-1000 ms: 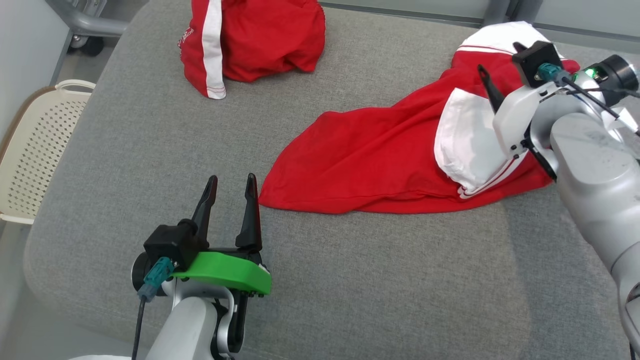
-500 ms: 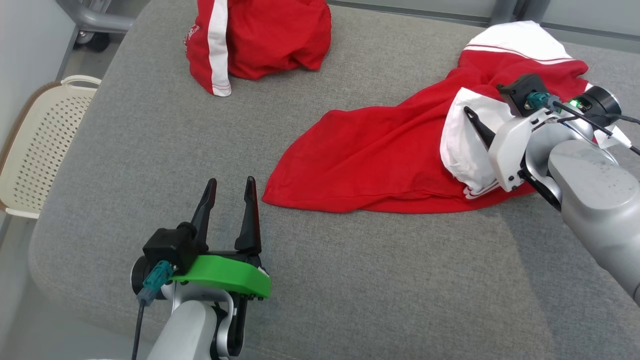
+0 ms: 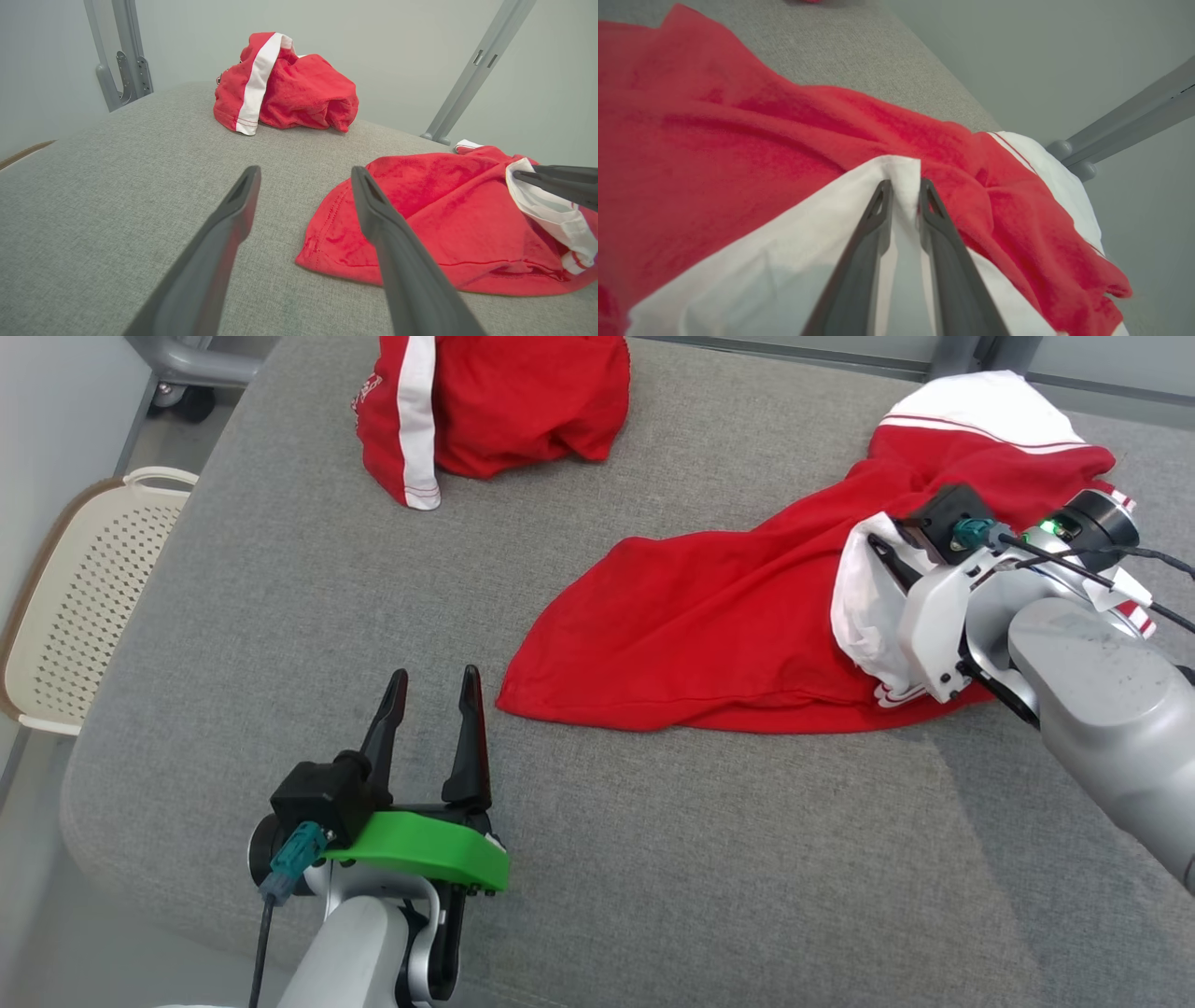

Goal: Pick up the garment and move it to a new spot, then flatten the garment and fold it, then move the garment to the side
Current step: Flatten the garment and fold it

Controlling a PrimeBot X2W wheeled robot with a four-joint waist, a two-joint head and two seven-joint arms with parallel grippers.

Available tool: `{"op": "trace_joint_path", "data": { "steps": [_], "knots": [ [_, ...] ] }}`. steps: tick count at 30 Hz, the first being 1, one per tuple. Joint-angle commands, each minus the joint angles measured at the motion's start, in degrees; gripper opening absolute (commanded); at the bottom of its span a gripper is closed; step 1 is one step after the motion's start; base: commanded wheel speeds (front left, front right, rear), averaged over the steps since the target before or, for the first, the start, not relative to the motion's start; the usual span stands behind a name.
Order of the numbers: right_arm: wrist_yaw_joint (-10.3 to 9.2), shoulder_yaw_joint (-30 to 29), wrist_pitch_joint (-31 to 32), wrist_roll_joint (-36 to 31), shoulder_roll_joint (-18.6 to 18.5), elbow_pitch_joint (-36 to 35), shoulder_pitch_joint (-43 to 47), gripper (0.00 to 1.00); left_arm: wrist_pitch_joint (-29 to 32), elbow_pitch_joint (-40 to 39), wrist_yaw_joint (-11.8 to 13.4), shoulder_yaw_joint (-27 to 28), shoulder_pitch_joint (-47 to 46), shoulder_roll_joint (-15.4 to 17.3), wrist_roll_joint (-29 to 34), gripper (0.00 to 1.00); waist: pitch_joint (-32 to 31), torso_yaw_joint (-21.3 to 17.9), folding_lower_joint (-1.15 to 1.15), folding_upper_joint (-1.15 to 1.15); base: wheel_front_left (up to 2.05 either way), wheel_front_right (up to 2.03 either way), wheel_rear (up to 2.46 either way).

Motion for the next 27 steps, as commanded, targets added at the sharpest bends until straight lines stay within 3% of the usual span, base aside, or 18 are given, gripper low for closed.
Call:
{"op": "trace_joint_path", "data": {
  "steps": [1, 3, 5, 6, 13, 19, 27],
  "knots": [
    [-0.07, 0.7, -0.5, 0.4, -0.3, 0.1, -0.4, 0.25, 0.0, -0.1, 0.3, 0.3, 0.1, 0.0, -0.2, 1.0, -0.2, -0.4, 0.0, 0.61, 0.0, 0.0, 0.0],
    [-0.07, 1.9, -0.7, 0.6, -0.3, 0.1, -0.4, 0.19, 0.0, -0.1, 0.3, 0.6, 0.3, 0.0, 0.0, 1.0, -0.3, -0.8, 0.0, 0.61, 0.0, 0.0, 0.0],
    [-0.08, 2.7, -0.9, 1.0, -0.1, 0.1, -0.4, 0.02, 0.0, 0.1, 0.0, 0.7, 0.3, 0.0, 0.1, 1.0, -0.4, -1.2, 0.0, 0.61, 0.0, 0.0, 0.0],
    [-0.07, 3.1, -1.1, 1.3, 0.0, 0.2, -0.4, 0.0, 0.0, 0.2, -0.1, 0.8, 0.2, 0.0, 0.2, 1.0, -0.4, -1.4, 0.0, 0.61, 0.0, 0.0, 0.0],
    [-0.07, 3.5, -5.2, 2.2, 0.6, 0.8, -0.9, 0.0, 0.0, 0.4, -0.4, 1.3, 0.5, 0.0, 1.0, 1.0, -1.4, -3.4, 0.0, 0.61, 0.0, 0.0, 0.0],
    [-0.08, 0.9, -8.4, 3.1, -1.2, -1.9, 1.5, 0.0, 0.0, 0.6, -0.7, 1.7, 1.8, 0.2, 1.9, 1.0, -3.6, -6.6, 0.0, 0.61, 0.0, 0.0, 0.0],
    [-0.07, -11.6, -8.8, -0.7, -6.0, -15.5, 12.2, 0.0, 0.1, -0.2, 0.2, 2.2, 3.8, 1.6, 2.2, 1.0, -6.3, -12.7, 0.0, 0.61, 0.0, 0.0, 0.0]
  ]
}}
